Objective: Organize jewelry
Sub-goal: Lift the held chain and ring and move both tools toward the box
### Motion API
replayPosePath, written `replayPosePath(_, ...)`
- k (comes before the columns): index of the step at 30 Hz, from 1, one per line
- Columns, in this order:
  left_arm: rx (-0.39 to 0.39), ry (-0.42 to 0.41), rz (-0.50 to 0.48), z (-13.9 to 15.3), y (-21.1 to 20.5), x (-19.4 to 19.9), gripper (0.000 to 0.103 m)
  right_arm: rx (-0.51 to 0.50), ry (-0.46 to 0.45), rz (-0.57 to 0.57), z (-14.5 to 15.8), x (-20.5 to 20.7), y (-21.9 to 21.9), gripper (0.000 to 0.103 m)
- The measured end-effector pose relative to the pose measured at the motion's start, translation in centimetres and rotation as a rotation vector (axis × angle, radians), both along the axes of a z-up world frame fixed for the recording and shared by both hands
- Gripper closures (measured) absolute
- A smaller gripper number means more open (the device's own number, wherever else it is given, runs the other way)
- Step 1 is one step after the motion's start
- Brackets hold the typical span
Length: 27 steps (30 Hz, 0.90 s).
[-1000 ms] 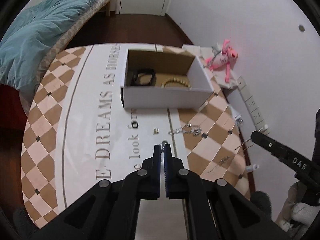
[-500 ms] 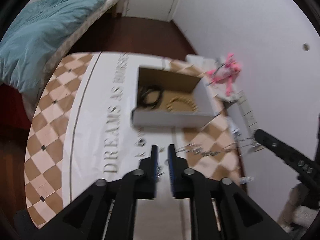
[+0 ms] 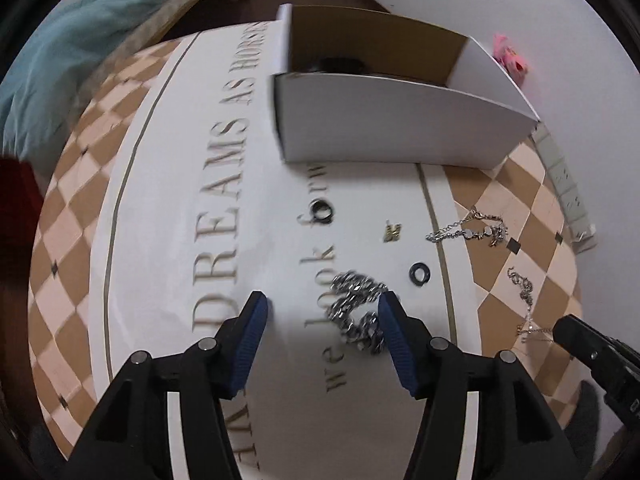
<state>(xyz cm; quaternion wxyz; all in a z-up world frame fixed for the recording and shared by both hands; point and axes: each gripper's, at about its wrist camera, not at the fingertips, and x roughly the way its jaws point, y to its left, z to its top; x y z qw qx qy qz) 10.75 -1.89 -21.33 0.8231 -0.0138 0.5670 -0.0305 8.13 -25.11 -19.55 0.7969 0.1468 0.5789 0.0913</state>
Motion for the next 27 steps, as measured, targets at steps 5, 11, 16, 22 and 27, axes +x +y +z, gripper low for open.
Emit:
replayPosePath(5,-0.022,-0.031,-0.107,0.2,-2.1,-0.2,0.095,-0.015,0.009,-0.008,-0.5,-0.1,-0.1,0.092)
replayPosePath(11,-0.101,-0.032,-0.057,1.7,-1.0,-1.3,0.097,-0.004,-0.016,-0.015,0.8,0.1,-0.6,0.092)
replayPosePath(16,-0.189,-0.092,-0.014,5.9,1.2,-3.5,0.097,0.04,-0.065,-0.004,3.8,0.3,-0.9,0.092)
replayPosePath(22,-0.257,-0.161,-0.017,10.6,2.5,-3.8,0.097,0.094,-0.154,0.037,9.3,1.4,-0.7,0.092)
replayPosePath(27,-0.295,-0.214,-0.035,14.7,2.5,-1.7,0.097,0.114,-0.24,0.079,14.4,3.2,-0.1,0.092)
